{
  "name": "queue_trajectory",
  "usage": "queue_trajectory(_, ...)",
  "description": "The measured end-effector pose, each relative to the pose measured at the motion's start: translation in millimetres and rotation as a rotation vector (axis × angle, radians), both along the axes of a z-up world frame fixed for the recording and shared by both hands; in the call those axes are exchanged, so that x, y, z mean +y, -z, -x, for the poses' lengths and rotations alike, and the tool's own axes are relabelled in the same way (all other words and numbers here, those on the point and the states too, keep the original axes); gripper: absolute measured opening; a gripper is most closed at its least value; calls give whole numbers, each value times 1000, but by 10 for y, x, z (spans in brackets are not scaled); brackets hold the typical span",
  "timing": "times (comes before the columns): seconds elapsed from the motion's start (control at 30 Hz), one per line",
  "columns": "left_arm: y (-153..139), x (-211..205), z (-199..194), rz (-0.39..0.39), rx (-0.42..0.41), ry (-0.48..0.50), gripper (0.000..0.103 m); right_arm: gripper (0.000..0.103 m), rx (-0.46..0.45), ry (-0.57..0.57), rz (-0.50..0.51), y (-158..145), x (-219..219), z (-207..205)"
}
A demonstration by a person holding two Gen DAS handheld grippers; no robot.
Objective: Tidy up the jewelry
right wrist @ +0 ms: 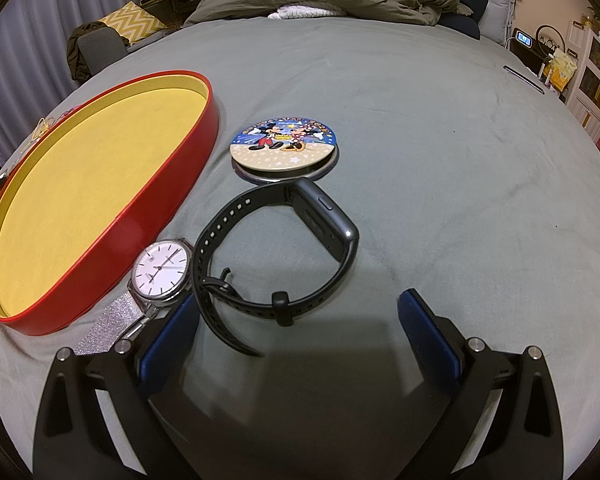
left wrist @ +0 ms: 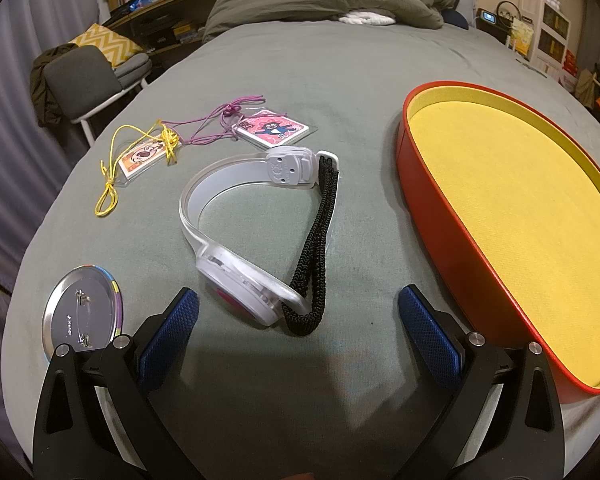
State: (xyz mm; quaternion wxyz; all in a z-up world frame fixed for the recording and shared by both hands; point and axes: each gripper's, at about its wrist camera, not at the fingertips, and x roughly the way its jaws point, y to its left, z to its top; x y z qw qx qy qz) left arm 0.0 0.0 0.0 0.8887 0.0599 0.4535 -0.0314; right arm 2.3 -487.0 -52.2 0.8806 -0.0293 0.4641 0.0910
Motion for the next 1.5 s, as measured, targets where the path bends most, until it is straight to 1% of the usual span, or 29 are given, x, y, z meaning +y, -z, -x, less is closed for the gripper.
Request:
queue_trajectory(1.2, -4, -9, 9, -1, -1, 2, 98, 96, -1, 0, 1, -32, 2, 60)
queue_trajectory(1.3, 25, 7, -67, -1, 0, 3, 98, 96, -1, 0, 0, -32, 2, 60)
queue_trajectory(1.5, 20, 31, -23, -6, -4, 5, 98, 96, -1, 0, -1, -33, 1, 58)
